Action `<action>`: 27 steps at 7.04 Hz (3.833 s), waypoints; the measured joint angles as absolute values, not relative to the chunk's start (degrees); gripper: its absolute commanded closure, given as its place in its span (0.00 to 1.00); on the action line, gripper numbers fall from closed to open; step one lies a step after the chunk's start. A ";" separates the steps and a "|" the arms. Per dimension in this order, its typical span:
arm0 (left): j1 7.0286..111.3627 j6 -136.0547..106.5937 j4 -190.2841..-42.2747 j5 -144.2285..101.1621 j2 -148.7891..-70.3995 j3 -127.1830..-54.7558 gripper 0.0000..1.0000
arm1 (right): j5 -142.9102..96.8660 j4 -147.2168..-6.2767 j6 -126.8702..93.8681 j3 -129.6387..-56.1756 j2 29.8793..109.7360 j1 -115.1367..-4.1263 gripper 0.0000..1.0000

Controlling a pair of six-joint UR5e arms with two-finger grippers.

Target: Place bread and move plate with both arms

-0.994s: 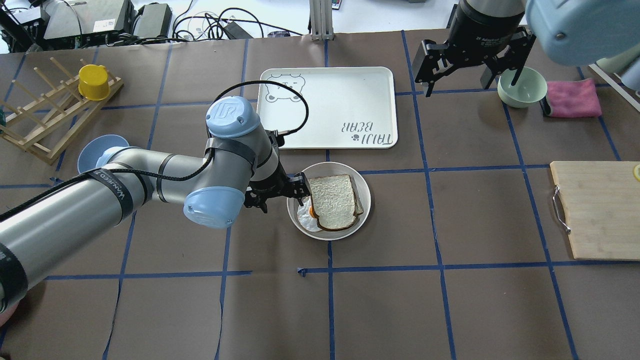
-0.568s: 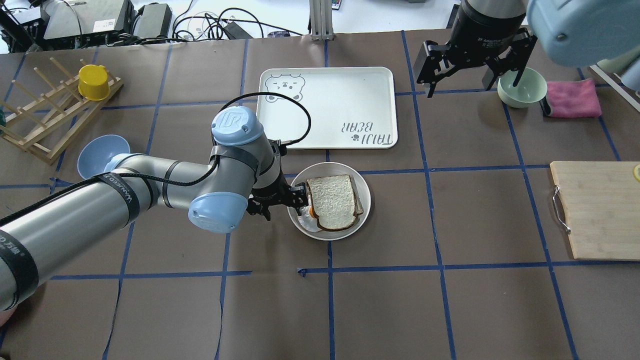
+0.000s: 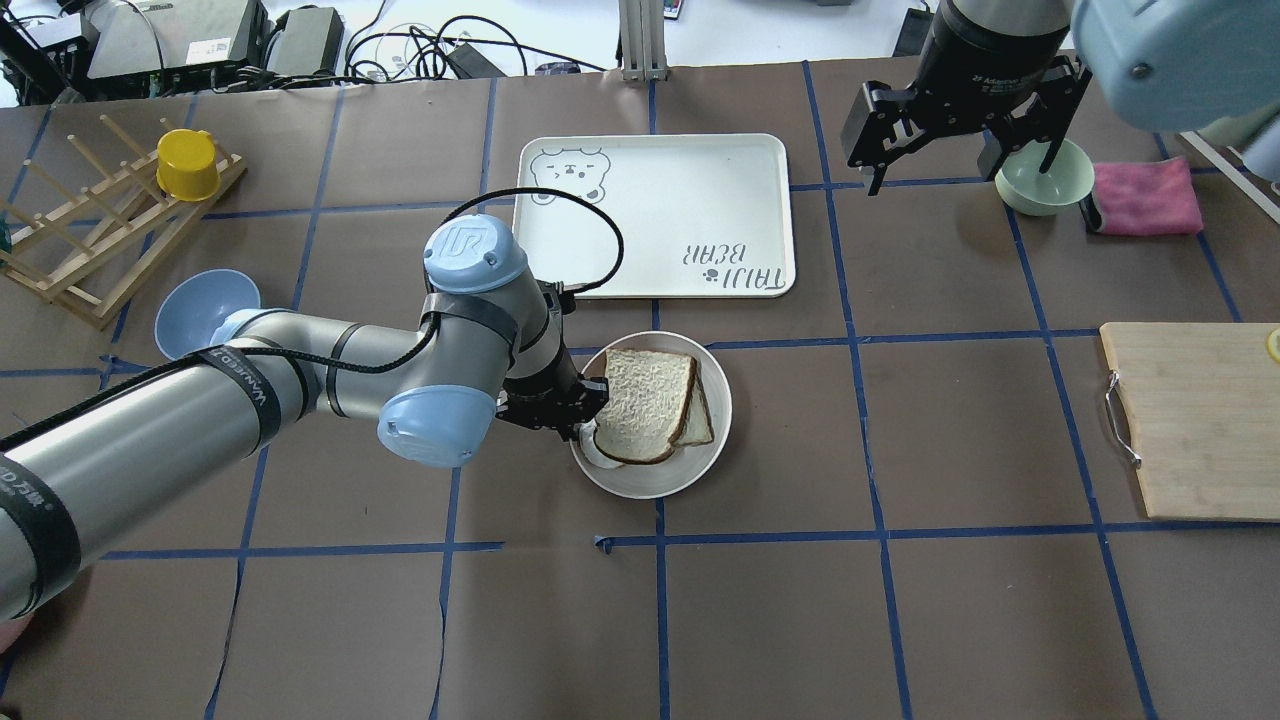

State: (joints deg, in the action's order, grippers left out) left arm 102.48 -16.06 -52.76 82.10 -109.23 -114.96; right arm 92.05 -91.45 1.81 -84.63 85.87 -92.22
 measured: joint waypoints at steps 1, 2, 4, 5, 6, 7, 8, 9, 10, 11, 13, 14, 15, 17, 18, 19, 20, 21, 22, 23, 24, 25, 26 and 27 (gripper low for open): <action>102.48 -15.92 -52.67 82.10 -109.12 -114.88 1.00 | 92.07 -91.41 1.78 -84.76 86.01 -92.22 0.00; 102.41 -15.86 -52.62 82.03 -108.70 -114.77 1.00 | 92.03 -91.45 1.78 -84.91 86.14 -92.24 0.00; 101.59 -16.07 -52.68 80.03 -106.73 -114.71 1.00 | 91.95 -91.55 1.80 -85.09 86.21 -92.28 0.00; 101.00 -16.75 -52.79 78.75 -105.43 -114.67 1.00 | 91.94 -91.57 1.82 -85.11 86.22 -92.28 0.00; 100.09 -18.07 -52.83 77.34 -104.19 -114.31 1.00 | 91.94 -91.58 1.84 -85.10 86.22 -92.29 0.00; 98.48 -19.44 -52.89 75.26 -103.44 -113.31 1.00 | 91.94 -91.58 1.84 -85.10 86.22 -92.27 0.00; 96.64 -20.46 -53.07 72.88 -103.44 -111.56 1.00 | 91.93 -91.58 1.85 -85.13 86.22 -92.26 0.00; 95.54 -21.44 -53.24 71.23 -104.27 -109.30 1.00 | 91.93 -91.58 1.87 -85.16 86.22 -92.26 0.00; 95.05 -22.42 -53.31 70.48 -106.11 -106.21 1.00 | 91.93 -91.58 1.91 -85.16 86.22 -92.27 0.00; 94.85 -23.24 -53.32 69.81 -108.87 -102.75 1.00 | 91.93 -91.58 1.92 -85.16 86.22 -92.28 0.00; 94.77 -24.00 -53.11 68.45 -115.91 -94.82 1.00 | 91.93 -91.64 1.93 -85.17 86.22 -92.28 0.00; 94.75 -24.41 -53.04 68.25 -119.27 -90.87 1.00 | 91.93 -91.64 1.93 -85.17 86.20 -92.28 0.00; 94.75 -24.58 -52.94 68.24 -122.22 -87.96 1.00 | 91.93 -91.61 1.93 -85.17 86.17 -92.27 0.00; 94.75 -24.67 -52.55 68.22 -126.04 -84.75 0.87 | 91.93 -91.58 1.93 -85.16 86.14 -92.21 0.00; 94.75 -24.55 -52.39 68.28 -127.19 -84.01 0.01 | 91.93 -91.58 1.95 -85.17 86.13 -92.21 0.00; 94.73 -24.20 -52.31 68.46 -127.69 -83.62 0.00 | 91.93 -91.58 1.99 -85.17 86.13 -92.20 0.00; 94.69 -23.82 -52.31 68.82 -127.47 -83.23 0.00 | 91.93 -91.58 2.01 -85.17 86.13 -92.20 0.00; 94.70 -23.63 -52.63 70.07 -126.63 -82.72 0.00 | 91.93 -91.58 2.00 -85.17 86.13 -92.20 0.00; 94.91 -23.53 -54.09 72.06 -124.85 -82.26 0.00 | 91.93 -91.58 1.98 -85.17 86.14 -92.20 0.00; 95.25 -23.47 -57.85 73.18 -121.66 -81.85 0.00 | 91.93 -91.58 1.99 -85.16 86.13 -92.20 0.00; 95.50 -22.96 -64.34 73.63 -117.26 -81.41 0.00 | 91.95 -91.60 1.94 -85.17 86.14 -92.20 0.00; 95.61 -21.12 -73.07 74.68 -111.98 -81.04 0.00 | 91.99 -91.67 1.87 -85.17 86.14 -92.20 0.00; 95.60 -18.36 -81.36 76.99 -106.92 -80.94 0.00 | 92.01 -91.75 1.82 -85.17 86.13 -92.20 0.00; 95.55 -15.41 -88.42 79.38 -102.24 -81.11 0.00 | 92.02 -91.76 1.84 -85.16 86.13 -92.20 0.00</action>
